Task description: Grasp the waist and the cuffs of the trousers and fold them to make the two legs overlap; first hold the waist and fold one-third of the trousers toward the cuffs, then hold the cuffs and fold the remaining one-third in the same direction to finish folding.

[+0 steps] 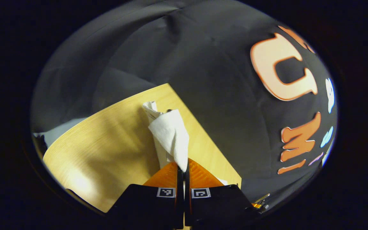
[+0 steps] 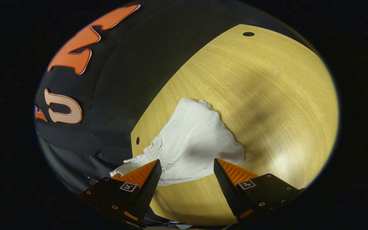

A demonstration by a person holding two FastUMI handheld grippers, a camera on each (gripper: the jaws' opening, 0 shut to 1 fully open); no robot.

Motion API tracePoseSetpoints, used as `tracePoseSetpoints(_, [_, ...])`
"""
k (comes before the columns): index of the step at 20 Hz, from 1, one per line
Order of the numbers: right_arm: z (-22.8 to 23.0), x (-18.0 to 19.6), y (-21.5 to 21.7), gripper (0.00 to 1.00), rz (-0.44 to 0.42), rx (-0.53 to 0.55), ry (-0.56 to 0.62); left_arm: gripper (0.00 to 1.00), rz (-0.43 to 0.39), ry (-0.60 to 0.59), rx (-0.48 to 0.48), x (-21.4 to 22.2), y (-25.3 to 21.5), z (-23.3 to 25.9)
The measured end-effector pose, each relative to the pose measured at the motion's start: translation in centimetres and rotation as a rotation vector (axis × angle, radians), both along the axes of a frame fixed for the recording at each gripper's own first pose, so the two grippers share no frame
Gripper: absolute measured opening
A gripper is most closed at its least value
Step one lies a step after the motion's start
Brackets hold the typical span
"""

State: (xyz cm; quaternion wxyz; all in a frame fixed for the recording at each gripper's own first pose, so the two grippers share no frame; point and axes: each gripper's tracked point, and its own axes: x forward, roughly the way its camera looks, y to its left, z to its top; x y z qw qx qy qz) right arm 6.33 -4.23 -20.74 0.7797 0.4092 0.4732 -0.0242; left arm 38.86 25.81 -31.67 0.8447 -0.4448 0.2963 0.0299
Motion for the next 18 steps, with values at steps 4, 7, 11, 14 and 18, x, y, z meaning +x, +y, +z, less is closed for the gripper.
tracePoseSetpoints(4, [0.4, -0.6, -2.9, 0.98, 0.000, 0.008, -0.013, 0.05, -0.089, -0.072, 0.046, 1.9, -6.3, 4.2])
tracePoseSetpoints(7, [0.5, -1.6, -6.3, 0.98, -0.006, -0.024, -0.022, 0.05, -0.172, -0.091, 0.084, 3.1, -11.8, 5.1])
tracePoseSetpoints(11, [0.3, -3.3, -11.1, 0.98, -0.023, -0.094, -0.034, 0.05, -0.298, -0.085, 0.117, 3.9, -19.3, 4.4])
tracePoseSetpoints(14, [0.2, -4.7, -13.9, 0.98, -0.053, -0.096, -0.029, 0.05, -0.387, -0.044, 0.115, 4.1, -25.7, 1.7])
tracePoseSetpoints(18, [-0.7, -6.8, -16.6, 0.98, -0.104, -0.077, -0.006, 0.05, -0.528, 0.050, 0.180, 2.5, -33.7, -3.6])
